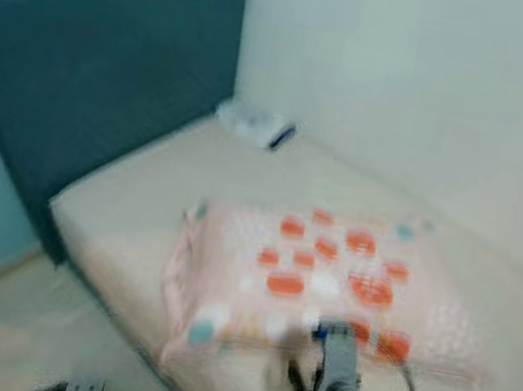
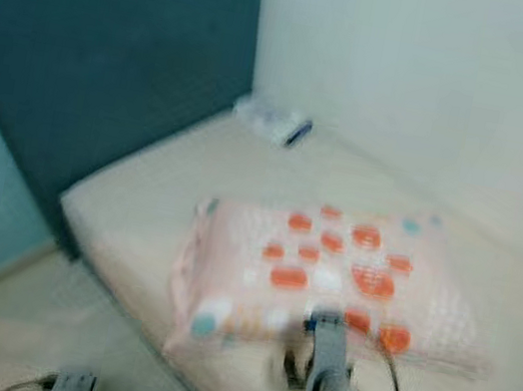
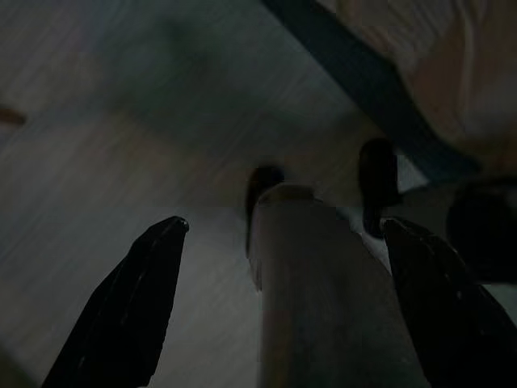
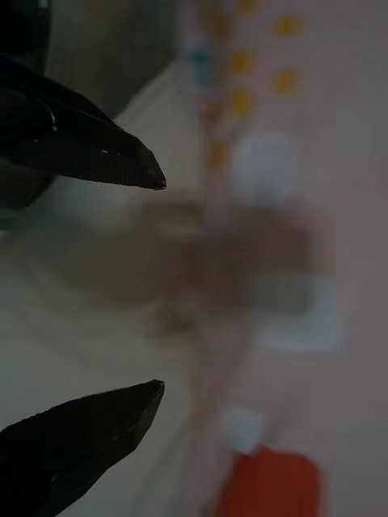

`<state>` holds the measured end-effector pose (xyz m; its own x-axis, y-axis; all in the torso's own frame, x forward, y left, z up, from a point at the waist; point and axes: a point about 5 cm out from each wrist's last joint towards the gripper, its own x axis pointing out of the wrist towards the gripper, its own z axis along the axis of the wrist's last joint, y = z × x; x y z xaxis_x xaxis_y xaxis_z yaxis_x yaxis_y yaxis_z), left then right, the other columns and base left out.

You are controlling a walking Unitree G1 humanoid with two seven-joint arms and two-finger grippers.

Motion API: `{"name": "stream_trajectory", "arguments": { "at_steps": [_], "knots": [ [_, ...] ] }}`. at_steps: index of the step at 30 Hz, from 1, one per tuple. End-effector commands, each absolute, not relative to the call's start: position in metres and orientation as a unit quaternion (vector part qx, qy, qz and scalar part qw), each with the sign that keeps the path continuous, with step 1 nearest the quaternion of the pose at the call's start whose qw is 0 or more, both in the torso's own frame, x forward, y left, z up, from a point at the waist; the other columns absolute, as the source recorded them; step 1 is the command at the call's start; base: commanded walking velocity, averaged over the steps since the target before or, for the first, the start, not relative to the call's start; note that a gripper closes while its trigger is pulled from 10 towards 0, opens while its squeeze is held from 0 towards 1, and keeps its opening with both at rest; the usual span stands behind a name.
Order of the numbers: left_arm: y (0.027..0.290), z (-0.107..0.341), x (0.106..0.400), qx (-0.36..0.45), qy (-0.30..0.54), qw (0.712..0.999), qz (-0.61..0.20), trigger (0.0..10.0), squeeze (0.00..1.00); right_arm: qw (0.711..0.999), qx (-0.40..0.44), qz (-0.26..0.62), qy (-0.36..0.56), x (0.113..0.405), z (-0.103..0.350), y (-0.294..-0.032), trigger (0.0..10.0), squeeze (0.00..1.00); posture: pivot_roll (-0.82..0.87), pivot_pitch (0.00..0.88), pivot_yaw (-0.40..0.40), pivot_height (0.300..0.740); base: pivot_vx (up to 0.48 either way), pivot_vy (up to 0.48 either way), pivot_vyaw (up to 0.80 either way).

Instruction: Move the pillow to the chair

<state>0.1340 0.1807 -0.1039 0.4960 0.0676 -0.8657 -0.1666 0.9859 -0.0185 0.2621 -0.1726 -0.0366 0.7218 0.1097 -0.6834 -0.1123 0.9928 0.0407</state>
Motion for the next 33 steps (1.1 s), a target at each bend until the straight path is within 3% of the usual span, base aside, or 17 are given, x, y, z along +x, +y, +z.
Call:
{"name": "stream_trajectory", "arguments": {
  "at_steps": [1, 4, 5, 7, 12, 20, 24, 33],
  "knots": [
    [0.182, -0.107, 0.124, -0.049, 0.513, 0.854, 0.071, 10.0, 0.00, 0.926, 0.022, 0.042, 0.375, 0.257, -0.041, -0.175, 10.0, 0.00, -0.08, 0.036, -0.053, 0.740, 0.000, 0.000, -0.75],
    [0.183, -0.107, 0.123, -0.047, 0.514, 0.854, 0.071, 10.0, 0.00, 0.930, 0.046, 0.026, 0.363, 0.261, -0.037, -0.176, 10.0, 0.00, -0.07, 0.040, -0.051, 0.740, 0.000, 0.000, 0.00],
    [0.184, -0.108, 0.123, -0.044, 0.515, 0.853, 0.070, 10.0, 0.00, 0.931, 0.122, 0.003, 0.345, 0.269, -0.031, -0.176, 10.0, 0.00, -0.08, 0.045, -0.045, 0.740, 0.000, 0.000, 0.00],
    [0.186, -0.108, 0.122, -0.038, 0.515, 0.853, 0.071, 10.0, 0.00, 0.928, 0.191, -0.011, 0.321, 0.278, -0.023, -0.174, 10.0, 0.00, -0.08, 0.046, -0.037, 0.740, 0.000, 0.000, 0.00],
    [0.192, -0.106, 0.123, -0.033, 0.505, 0.858, 0.089, 10.0, 0.00, 0.922, 0.247, -0.053, 0.295, 0.289, -0.014, -0.180, 10.0, 0.00, -0.07, 0.061, -0.025, 0.740, 0.000, 0.000, 0.00],
    [0.200, -0.097, 0.143, -0.046, 0.465, 0.879, 0.094, 10.0, 0.00, 0.921, 0.262, -0.075, 0.278, 0.295, -0.008, -0.183, 10.0, 0.00, -0.05, 0.099, -0.012, 0.710, 0.000, 0.000, 0.00],
    [0.204, -0.089, 0.159, -0.041, 0.436, 0.896, 0.075, 10.0, 0.00, 0.917, 0.268, -0.128, 0.266, 0.295, -0.006, -0.195, 10.0, 0.00, -0.04, 0.119, -0.001, 0.690, 0.000, 0.000, 0.00],
    [0.209, -0.088, 0.160, -0.018, 0.431, 0.900, 0.059, 10.0, 0.00, 0.911, 0.294, -0.142, 0.250, 0.299, -0.002, -0.196, 10.0, 0.00, -0.02, 0.133, 0.021, 0.645, 0.000, 0.000, 0.00]
  ]
}}
